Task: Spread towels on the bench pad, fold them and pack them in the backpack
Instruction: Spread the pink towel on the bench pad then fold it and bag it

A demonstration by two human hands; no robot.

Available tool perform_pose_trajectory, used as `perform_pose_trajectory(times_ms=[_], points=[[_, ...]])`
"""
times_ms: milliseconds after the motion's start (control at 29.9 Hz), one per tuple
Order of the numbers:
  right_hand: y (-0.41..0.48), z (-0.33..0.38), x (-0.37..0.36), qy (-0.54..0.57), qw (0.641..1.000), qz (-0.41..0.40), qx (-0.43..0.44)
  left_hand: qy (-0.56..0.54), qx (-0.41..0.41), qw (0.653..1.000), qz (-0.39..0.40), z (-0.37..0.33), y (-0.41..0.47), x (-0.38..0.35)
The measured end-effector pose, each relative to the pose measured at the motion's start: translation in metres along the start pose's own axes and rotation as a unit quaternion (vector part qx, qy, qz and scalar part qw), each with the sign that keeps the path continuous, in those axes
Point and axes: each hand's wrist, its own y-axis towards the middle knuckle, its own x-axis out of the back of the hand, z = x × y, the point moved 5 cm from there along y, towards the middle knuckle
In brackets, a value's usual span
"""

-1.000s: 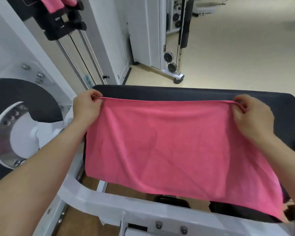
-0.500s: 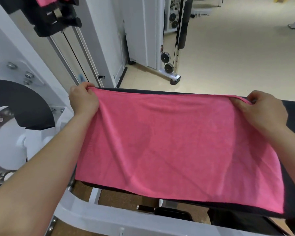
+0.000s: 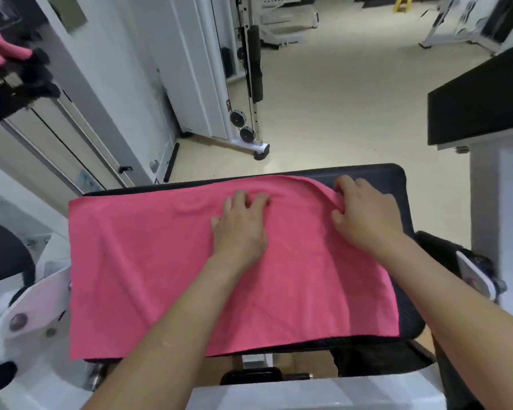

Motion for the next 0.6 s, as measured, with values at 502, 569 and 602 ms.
perform_pose_trajectory(times_ms=[502, 569, 602], points=[[0.039, -0.081, 0.009, 0.189, 0.964, -0.097, -0.159, -0.002, -0.031, 0.997, -0.075, -0.032, 0.056, 0.007], [0.036, -0.078, 0.010, 0.156, 0.968, -0.120, -0.155, 0.004, -0.050, 0.996, -0.074, -0.038, 0.058, 0.005], [0.033, -0.076, 0.011, 0.155, 0.967, -0.131, -0.153, 0.000, -0.072, 0.995, -0.075, -0.045, 0.056, 0.003]])
